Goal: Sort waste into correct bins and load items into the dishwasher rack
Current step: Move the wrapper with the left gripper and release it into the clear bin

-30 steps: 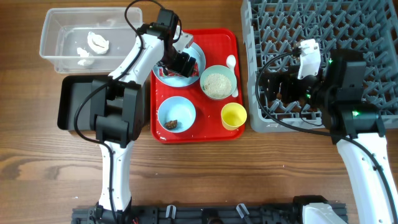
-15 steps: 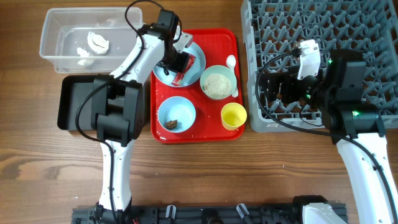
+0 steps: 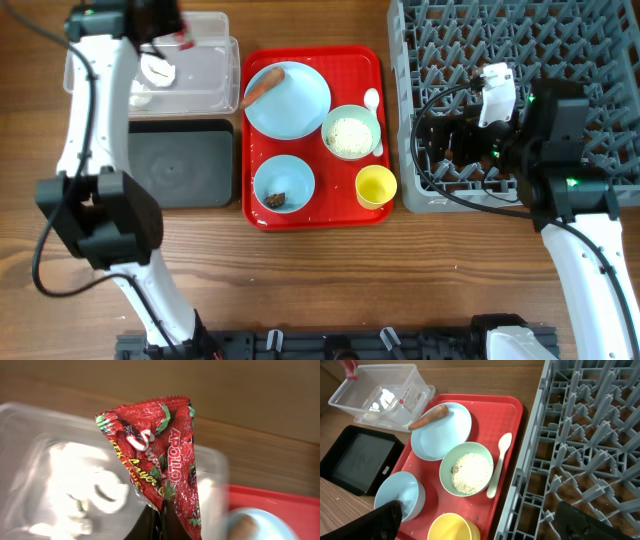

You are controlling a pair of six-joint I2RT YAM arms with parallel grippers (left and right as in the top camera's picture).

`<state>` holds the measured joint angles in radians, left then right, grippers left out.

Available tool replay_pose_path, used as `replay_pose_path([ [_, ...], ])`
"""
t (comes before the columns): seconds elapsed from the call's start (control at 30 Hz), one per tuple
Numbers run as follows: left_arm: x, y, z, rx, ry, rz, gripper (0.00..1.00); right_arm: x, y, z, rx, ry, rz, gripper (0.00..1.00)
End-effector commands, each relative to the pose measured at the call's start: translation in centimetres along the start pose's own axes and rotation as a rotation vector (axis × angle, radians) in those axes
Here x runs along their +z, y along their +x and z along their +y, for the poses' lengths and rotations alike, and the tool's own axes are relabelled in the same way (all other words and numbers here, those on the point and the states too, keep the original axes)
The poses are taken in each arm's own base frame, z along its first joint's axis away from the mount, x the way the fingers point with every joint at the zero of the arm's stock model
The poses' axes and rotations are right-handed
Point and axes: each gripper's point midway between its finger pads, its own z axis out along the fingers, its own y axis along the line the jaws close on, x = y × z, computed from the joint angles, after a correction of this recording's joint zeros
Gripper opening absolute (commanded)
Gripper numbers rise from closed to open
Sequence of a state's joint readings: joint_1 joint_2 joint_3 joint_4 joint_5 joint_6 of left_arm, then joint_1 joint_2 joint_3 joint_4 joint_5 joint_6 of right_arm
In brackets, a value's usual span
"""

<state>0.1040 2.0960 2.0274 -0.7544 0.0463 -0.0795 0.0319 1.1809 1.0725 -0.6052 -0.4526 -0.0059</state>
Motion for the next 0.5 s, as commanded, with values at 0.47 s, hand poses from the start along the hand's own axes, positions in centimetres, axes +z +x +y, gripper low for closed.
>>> replay_pose_path([
  [0.47,2.0,8.4,-14.6,0.622,0.219,0.149,0.79,-0.2,-1.0,0.4,-0.028,-0.017,-0.02,0.99],
])
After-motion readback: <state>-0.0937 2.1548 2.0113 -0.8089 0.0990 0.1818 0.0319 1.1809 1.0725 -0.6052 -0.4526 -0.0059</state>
